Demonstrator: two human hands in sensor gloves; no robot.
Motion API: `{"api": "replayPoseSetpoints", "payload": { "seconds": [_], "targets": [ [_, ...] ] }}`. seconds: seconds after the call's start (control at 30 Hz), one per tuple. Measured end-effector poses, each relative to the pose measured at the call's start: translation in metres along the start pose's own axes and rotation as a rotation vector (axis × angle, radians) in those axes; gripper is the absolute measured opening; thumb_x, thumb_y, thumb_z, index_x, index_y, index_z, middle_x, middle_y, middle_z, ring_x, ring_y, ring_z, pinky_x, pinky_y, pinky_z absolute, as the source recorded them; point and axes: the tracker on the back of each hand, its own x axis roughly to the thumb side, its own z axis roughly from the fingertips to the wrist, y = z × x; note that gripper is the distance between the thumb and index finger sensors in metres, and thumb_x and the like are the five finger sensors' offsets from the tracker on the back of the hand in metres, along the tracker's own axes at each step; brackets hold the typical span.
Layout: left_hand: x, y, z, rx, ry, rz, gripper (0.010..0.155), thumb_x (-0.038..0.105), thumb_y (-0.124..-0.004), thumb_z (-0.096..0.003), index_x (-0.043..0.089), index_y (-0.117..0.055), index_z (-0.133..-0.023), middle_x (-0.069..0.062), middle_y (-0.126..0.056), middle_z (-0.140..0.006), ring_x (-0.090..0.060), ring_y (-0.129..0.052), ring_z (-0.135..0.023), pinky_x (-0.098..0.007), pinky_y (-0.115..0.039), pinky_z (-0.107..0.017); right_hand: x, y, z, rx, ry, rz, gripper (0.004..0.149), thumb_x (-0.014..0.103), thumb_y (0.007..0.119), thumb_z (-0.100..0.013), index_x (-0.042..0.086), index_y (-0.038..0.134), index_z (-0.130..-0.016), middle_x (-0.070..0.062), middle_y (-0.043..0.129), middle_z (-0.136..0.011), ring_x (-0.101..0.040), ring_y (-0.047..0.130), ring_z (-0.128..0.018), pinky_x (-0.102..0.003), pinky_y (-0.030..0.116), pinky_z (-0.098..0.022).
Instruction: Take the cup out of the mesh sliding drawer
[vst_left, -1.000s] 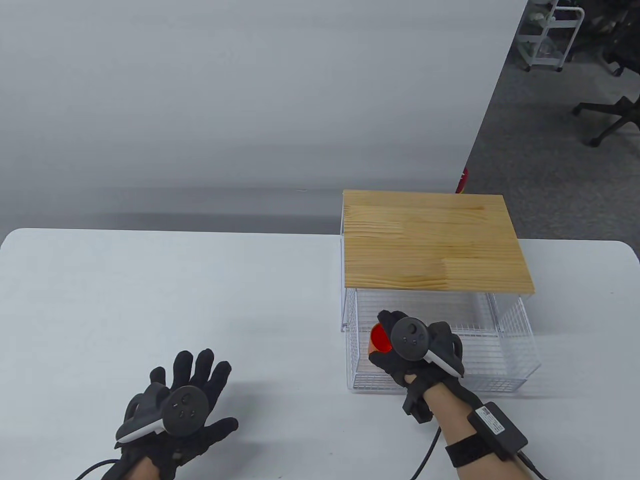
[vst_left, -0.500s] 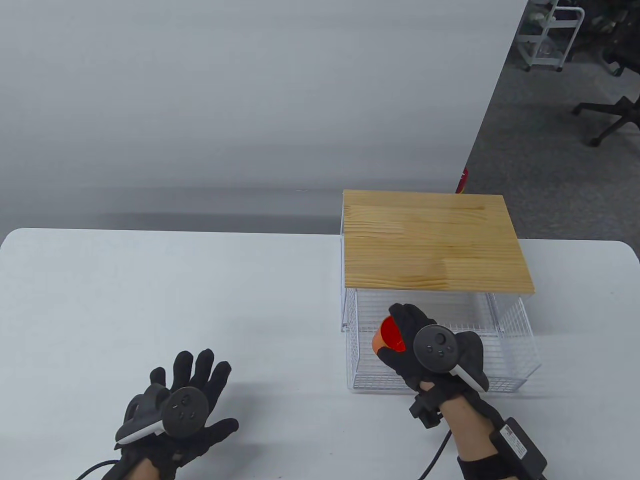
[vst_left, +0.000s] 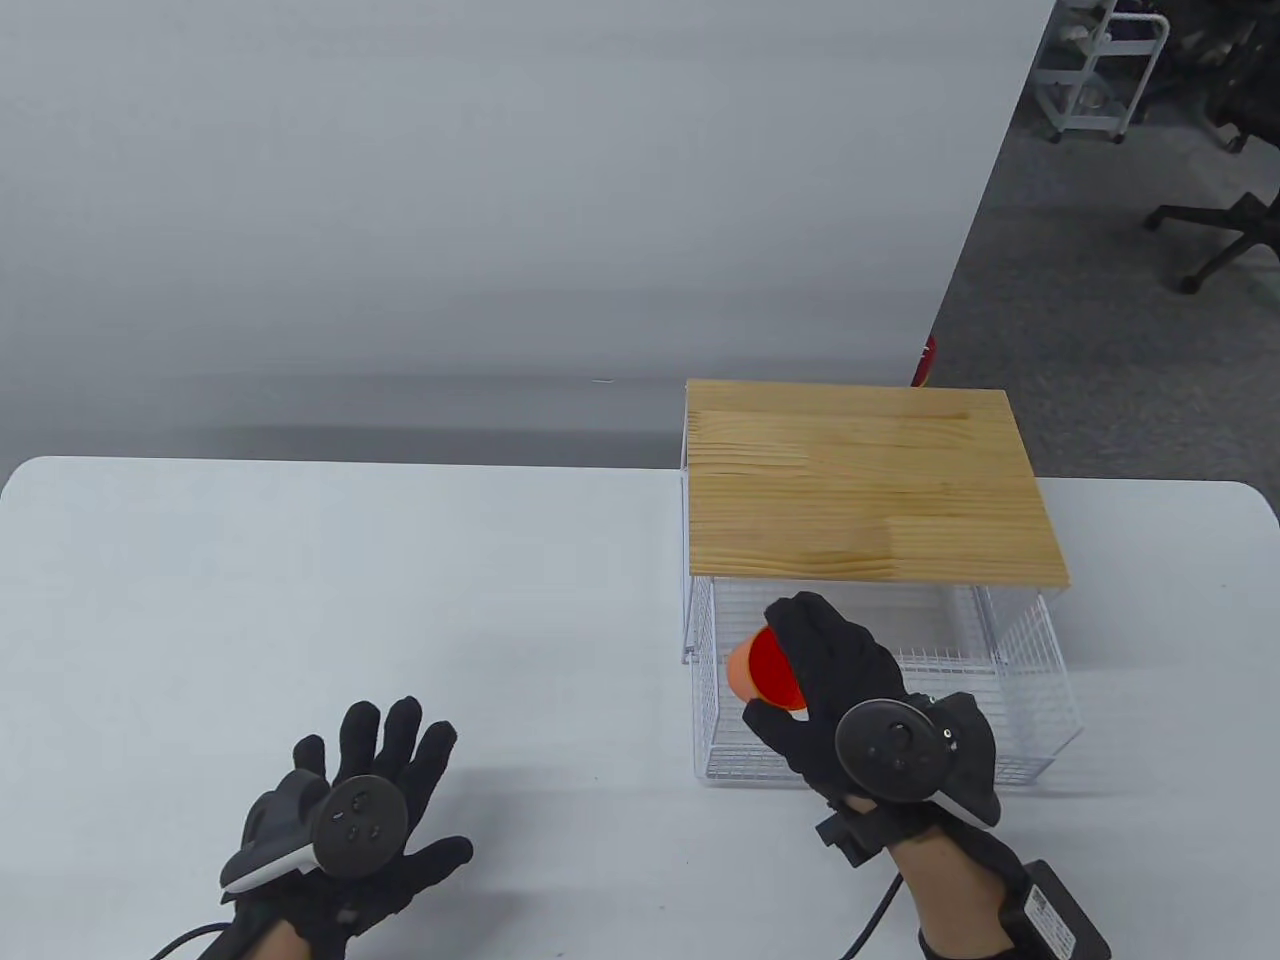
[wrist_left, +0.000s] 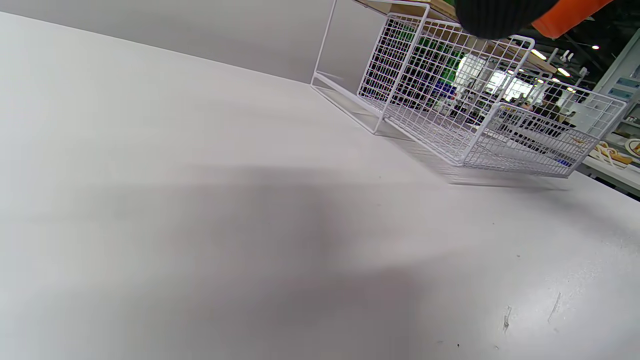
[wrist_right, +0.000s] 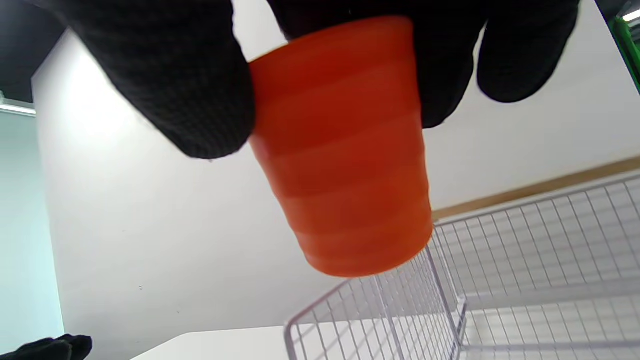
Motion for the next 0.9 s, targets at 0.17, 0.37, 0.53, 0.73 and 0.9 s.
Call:
{"api": "replayPoseSetpoints", "payload": {
  "seconds": [0.17,0.37,0.53,0.73,0.9],
  "targets": [
    [0.002,-0.001,0.0,-0.009,-0.003,-0.002,0.094,0.07,-0.053,-0.0551,0.02,0.004,-0.111,-0.023,0.012,-0.112,-0.061,0.011,-0.096,-0.083,0.001,-0.053,0.017,0.001,0.006,-0.019,-0.1,-0.036,0.084,0.049,0.094,-0.043,0.01,0.057,-0.107,-0.03,0.063,-0.111,-0.053,0.083,-0.09,-0.072,0.072,-0.065],
    [0.002,0.0,0.001,0.007,0.0,-0.028,0.095,0.07,-0.053,-0.055,0.019,0.004,-0.111,-0.023,0.012,-0.112,-0.061,0.011,-0.096,-0.083,0.001,-0.052,0.036,0.017,0.009,0.018,-0.181,-0.035,0.083,0.049,0.093,-0.043,0.01,0.056,-0.107,-0.03,0.063,-0.112,-0.052,0.083,-0.091,-0.071,0.073,-0.065],
    [0.002,0.0,0.002,-0.003,0.01,-0.034,0.095,0.071,-0.053,-0.0545,0.019,0.003,-0.111,-0.023,0.011,-0.112,-0.061,0.011,-0.096,-0.083,0.002,-0.052,0.048,0.036,0.009,0.114,-0.239,-0.08,0.083,0.047,0.093,-0.044,0.01,0.055,-0.107,-0.032,0.062,-0.112,-0.054,0.083,-0.091,-0.069,0.075,-0.064],
    [0.002,-0.001,0.001,-0.016,0.006,-0.033,0.096,0.072,-0.053,-0.054,0.019,0.003,-0.111,-0.023,0.012,-0.112,-0.061,0.011,-0.096,-0.083,0.002,-0.052,0.057,0.06,0.013,0.181,-0.236,-0.051,0.082,0.047,0.091,-0.044,0.008,0.055,-0.107,-0.034,0.061,-0.111,-0.056,0.082,-0.09,-0.069,0.075,-0.064],
    [0.003,-0.001,0.001,-0.013,-0.001,-0.04,0.097,0.073,-0.053,-0.0538,0.019,0.003,-0.111,-0.023,0.012,-0.112,-0.061,0.012,-0.096,-0.083,0.003,-0.051,0.061,0.077,0.014,0.237,-0.251,-0.065,0.082,0.046,0.091,-0.045,0.008,0.055,-0.107,-0.035,0.06,-0.111,-0.057,0.081,-0.09,-0.07,0.074,-0.063]
  ]
}}
